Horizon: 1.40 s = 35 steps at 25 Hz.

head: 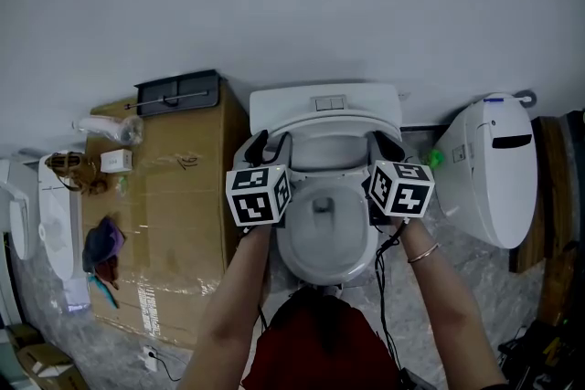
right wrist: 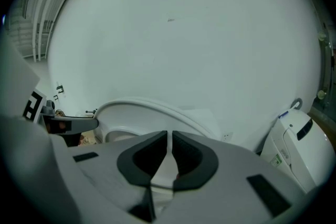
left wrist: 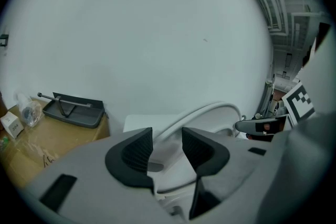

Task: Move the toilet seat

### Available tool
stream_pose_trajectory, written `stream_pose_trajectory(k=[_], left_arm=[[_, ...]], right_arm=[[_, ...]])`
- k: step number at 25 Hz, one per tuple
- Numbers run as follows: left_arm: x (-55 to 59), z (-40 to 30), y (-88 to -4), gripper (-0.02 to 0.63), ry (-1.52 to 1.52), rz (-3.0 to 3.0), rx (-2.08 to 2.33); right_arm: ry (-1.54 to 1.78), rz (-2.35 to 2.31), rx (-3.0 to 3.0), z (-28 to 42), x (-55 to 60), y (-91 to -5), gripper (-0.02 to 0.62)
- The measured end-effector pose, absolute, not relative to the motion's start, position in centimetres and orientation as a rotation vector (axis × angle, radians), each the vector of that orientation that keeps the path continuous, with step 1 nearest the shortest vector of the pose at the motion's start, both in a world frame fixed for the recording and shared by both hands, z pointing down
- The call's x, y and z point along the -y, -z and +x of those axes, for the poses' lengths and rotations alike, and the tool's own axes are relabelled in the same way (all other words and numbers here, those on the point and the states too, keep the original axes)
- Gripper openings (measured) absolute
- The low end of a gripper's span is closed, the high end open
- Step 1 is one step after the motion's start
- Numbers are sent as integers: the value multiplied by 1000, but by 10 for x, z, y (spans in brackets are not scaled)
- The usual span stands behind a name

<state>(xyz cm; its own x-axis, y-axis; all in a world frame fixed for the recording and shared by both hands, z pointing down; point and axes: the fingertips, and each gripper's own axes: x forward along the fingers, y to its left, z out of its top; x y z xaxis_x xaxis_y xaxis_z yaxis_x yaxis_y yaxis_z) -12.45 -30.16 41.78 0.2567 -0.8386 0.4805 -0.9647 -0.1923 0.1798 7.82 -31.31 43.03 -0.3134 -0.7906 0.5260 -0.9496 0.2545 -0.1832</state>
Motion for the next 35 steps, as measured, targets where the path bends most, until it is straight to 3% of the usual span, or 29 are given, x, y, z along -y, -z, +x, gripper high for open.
stream_pose_trajectory(k=[14, 27, 35], left_arm=[[292, -127, -399, 179, -331, 2144, 1640], [217, -116, -360, 54, -306, 2224, 1638], [156, -89, -334, 28, -326, 2336, 1606]], right_arm=[[-706, 1613, 2267, 84, 303, -410, 41], [-696, 1576, 2479, 80, 220, -340, 31], [-644, 1581, 2544, 93, 160, -308, 17]])
